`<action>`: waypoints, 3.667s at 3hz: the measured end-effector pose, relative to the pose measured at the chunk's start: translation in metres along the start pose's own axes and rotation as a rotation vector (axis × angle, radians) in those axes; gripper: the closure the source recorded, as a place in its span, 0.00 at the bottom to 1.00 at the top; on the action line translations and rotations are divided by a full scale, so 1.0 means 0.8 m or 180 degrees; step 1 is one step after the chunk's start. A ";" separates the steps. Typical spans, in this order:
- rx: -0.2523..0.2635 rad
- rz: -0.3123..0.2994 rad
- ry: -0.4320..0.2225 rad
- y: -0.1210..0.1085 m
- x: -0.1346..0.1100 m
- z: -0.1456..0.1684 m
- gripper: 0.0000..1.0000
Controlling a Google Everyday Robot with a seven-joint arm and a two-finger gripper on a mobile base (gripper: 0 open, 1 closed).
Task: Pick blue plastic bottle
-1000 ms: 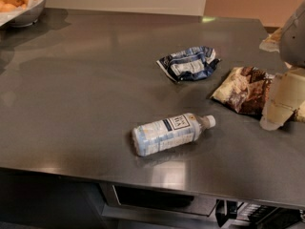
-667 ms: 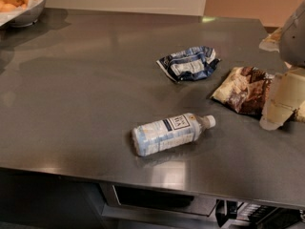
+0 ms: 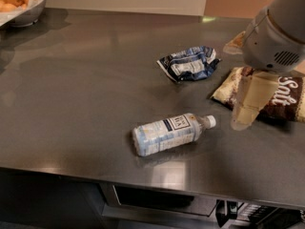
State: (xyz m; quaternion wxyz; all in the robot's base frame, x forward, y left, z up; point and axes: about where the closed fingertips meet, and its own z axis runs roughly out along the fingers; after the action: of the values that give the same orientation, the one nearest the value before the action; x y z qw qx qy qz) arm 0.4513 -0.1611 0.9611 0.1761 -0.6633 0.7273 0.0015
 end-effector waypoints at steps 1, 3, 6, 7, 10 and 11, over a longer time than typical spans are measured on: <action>-0.0163 -0.0210 -0.0158 -0.002 -0.033 0.025 0.00; -0.0577 -0.0656 -0.0261 0.015 -0.075 0.090 0.00; -0.0838 -0.0979 -0.0238 0.045 -0.080 0.144 0.00; -0.0878 -0.1033 -0.0229 0.050 -0.080 0.152 0.00; -0.0929 -0.1111 -0.0193 0.058 -0.079 0.159 0.38; -0.0937 -0.1119 -0.0200 0.058 -0.078 0.157 0.61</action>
Offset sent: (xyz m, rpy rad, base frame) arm 0.0160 0.0888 -0.0557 0.0586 0.1409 0.2957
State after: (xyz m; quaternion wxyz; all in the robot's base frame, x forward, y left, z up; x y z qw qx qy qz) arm 0.4417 -0.0654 0.8487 0.0976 -0.7980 0.5866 0.0975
